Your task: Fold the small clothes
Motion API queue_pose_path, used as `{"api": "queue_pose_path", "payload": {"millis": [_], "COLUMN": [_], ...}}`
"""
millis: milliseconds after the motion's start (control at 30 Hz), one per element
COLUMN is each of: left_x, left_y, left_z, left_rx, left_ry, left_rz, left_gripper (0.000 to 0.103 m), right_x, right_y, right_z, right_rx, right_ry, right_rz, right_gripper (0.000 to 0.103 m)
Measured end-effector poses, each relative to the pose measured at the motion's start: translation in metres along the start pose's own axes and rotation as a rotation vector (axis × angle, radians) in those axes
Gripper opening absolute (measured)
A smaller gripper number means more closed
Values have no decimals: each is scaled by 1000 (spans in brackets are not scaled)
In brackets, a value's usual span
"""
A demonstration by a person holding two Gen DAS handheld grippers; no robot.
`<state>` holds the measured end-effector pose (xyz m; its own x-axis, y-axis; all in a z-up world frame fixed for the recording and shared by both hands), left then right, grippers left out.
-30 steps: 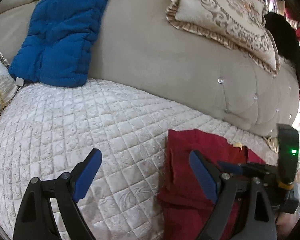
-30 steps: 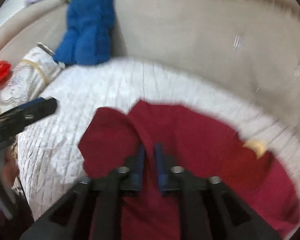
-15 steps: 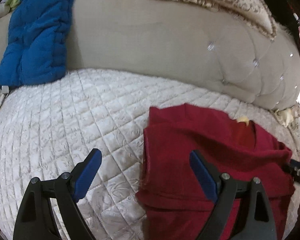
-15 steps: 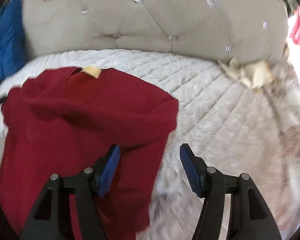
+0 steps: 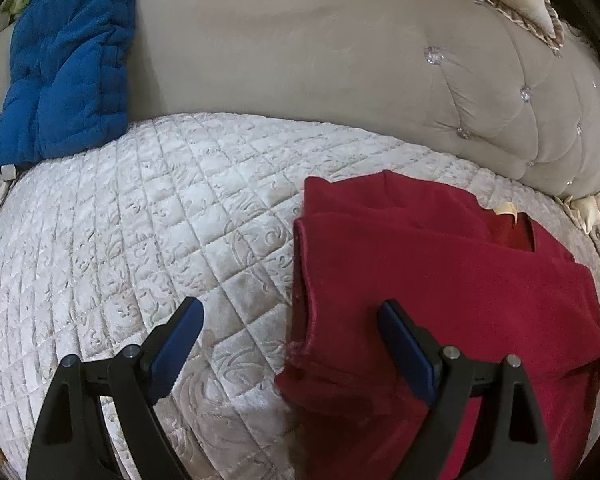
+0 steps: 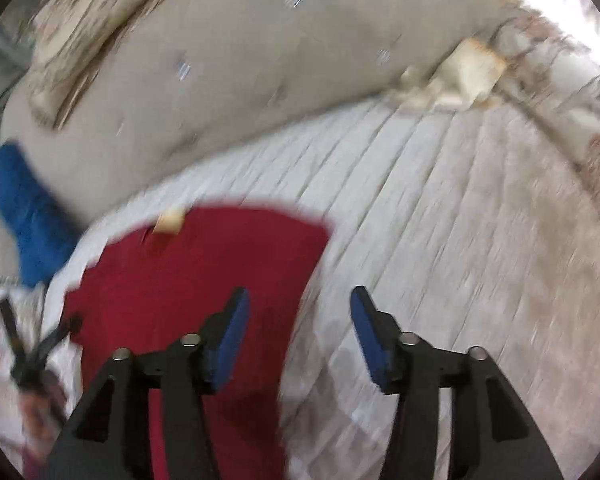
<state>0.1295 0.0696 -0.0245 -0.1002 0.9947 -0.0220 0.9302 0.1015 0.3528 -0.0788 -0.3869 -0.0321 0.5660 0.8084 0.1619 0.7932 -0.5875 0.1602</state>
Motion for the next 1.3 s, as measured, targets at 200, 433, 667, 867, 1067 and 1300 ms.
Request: {"api": "queue_pose_path", "payload": {"millis": [200, 433, 667, 867, 1067, 1300], "left_x": [-3, -1, 2, 0, 0, -1], "left_y": [-5, -5, -3, -4, -8, -9], "left_z": [-8, -11, -15, -5, 8, -1], "left_rx": [-19, -18, -32, -11, 21, 0], "left_ry": [18, 19, 10, 24, 50, 54], "left_rz": [9, 8, -10, -1, 12, 17], "left_gripper": [92, 92, 92, 92, 93, 93], "right_x": [19, -12, 1, 54, 30, 38], "right_y": [-33, -35, -20, -10, 4, -31], "right_z": [21, 13, -39, -12, 34, -1], "right_rx": [62, 49, -126, -92, -40, -45], "right_ry": [-25, -198, -234, -194, -264, -267], "right_rz": [-113, -117, -75, -220, -184, -204], "right_gripper": [0, 0, 11, 11, 10, 12]}}
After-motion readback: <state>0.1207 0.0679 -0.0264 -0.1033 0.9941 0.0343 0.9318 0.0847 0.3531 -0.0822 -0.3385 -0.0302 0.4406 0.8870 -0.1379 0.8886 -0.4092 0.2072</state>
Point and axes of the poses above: each gripper's, at about its wrist camera, not at the fingertips, and z roughly the way its jaws point, x to its left, y to its top, the point moved 9 cm from there along z, roughly the way its jaws point, and after that the axes turned 15 degrees about x, right-handed, at the moved point
